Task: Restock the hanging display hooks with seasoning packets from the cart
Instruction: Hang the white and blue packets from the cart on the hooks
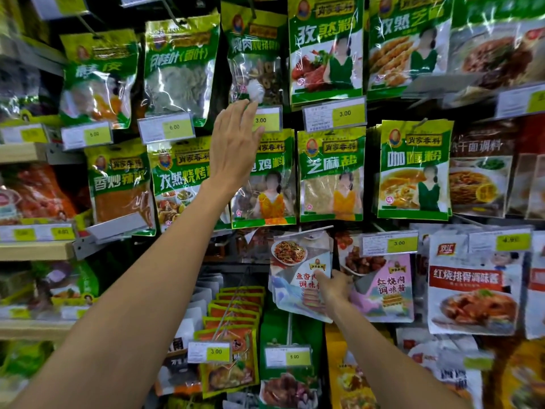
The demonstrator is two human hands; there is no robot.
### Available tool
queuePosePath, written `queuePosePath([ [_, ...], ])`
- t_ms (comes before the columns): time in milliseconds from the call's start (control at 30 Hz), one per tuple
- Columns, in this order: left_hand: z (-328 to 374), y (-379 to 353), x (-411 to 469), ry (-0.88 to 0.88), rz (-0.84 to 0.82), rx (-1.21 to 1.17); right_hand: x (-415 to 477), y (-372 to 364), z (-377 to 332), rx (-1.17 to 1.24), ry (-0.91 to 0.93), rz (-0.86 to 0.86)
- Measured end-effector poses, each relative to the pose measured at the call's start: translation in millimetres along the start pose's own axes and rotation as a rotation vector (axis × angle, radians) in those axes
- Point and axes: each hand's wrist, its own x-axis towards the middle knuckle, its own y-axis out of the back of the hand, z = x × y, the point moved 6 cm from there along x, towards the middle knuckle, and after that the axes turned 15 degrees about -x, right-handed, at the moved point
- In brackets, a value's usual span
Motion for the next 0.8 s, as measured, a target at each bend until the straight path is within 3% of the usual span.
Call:
queuePosePath([
  [167,6,6,-1,-0.017,0.039,-0.049,-18,16,-1,-0.142,0.081,0.036],
  [300,13,12,-8,-0.015,0.095,-0.073,-41,44,-6,-0.213,0.248,0.094],
  [500,62,5,-50,-0.047,0.139,-0.231,-72,102,2,-0.186,0.394,0.088],
  [633,125,-23,-103,0.02,0.038,-0.504,-92,161,40,-0.186,0.369,0.086],
  [800,235,-87,-202,0.365,-0.246,-0.983,-125,254,143,-0.165,0.193,0.199],
])
